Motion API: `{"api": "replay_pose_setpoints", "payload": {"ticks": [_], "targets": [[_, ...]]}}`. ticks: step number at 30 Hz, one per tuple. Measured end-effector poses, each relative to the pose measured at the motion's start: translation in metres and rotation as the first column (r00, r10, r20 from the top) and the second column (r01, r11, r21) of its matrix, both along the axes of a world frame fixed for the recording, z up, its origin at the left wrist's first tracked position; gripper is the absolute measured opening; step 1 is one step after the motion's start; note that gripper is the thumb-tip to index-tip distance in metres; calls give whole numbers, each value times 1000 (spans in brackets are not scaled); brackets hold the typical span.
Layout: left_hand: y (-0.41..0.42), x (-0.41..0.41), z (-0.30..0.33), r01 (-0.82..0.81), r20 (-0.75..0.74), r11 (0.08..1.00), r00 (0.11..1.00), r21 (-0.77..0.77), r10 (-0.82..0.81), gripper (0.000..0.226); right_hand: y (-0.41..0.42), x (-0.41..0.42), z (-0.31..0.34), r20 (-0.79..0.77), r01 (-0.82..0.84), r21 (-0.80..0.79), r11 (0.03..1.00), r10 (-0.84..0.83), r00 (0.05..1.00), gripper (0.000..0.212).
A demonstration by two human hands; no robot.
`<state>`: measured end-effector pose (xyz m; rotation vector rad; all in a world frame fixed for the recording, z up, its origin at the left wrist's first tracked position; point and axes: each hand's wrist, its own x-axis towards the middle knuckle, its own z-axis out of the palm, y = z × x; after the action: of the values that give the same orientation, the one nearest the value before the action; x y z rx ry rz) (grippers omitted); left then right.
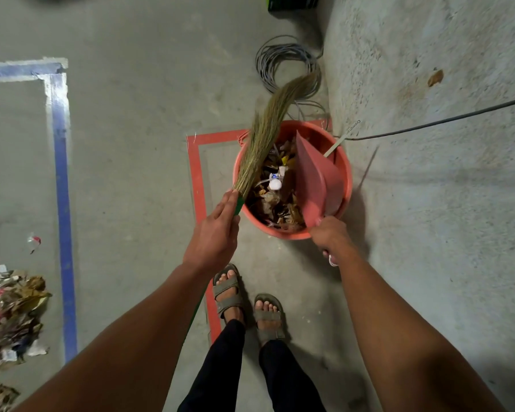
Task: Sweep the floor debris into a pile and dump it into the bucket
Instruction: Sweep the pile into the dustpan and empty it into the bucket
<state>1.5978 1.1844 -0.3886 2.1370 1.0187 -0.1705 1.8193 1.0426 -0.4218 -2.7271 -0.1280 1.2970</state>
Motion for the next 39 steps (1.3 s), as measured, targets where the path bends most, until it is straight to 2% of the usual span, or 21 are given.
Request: {"api": "replay_pose_setpoints", "payload": {"ticks": [3, 6, 10, 13, 17, 20, 25, 29, 32, 35, 39], "targets": [[1, -8, -2, -14, -15, 1000, 1000, -1, 14, 60, -1, -7, 8, -77, 91, 44, 995, -87, 993, 22], [4, -11, -1, -33, -23, 999, 999, 3, 33, 59, -5, -9, 14, -54, 281, 100, 954, -277, 959, 19], [10, -8, -2, -62, -4, 998, 998, 13, 62, 58, -10, -12, 7, -102, 553, 178, 814, -544, 833, 18], [15, -1, -4, -79, 10, 997, 997, 4, 79, 57, -4, -13, -1, -136, 638, 202, 743, -623, 770, 20], [18, 9, -15, -52, 19, 999, 998, -1, 52, 57, 21, -13, -20, -271, 638, 192, 746, -584, 765, 12], [17, 13, -25, -41, 20, 999, 999, -2, 41, 58, 38, -16, -37, -364, 579, 104, 809, -511, 779, 12], [16, 10, -32, -38, -2, 999, 999, -9, 38, 58, 45, 3, -32, -404, 493, -44, 869, -467, 787, 27], [19, 3, -27, -54, -31, 998, 998, -25, 54, 59, 37, 26, -6, -389, 357, -52, 933, -348, 853, 28], [23, 5, -19, -71, -37, 997, 997, -20, 70, 59, 28, 36, 20, -388, 345, -22, 938, -326, 862, 26], [30, 10, -13, -85, -27, 996, 996, -7, 84, 59, 29, 41, 35, -511, 449, 1, 893, -385, 768, 30], [41, 19, -11, -84, 0, 996, 996, 6, 84, 57, 45, 42, 12, -683, 557, -104, 824, -466, 563, 36]]}}
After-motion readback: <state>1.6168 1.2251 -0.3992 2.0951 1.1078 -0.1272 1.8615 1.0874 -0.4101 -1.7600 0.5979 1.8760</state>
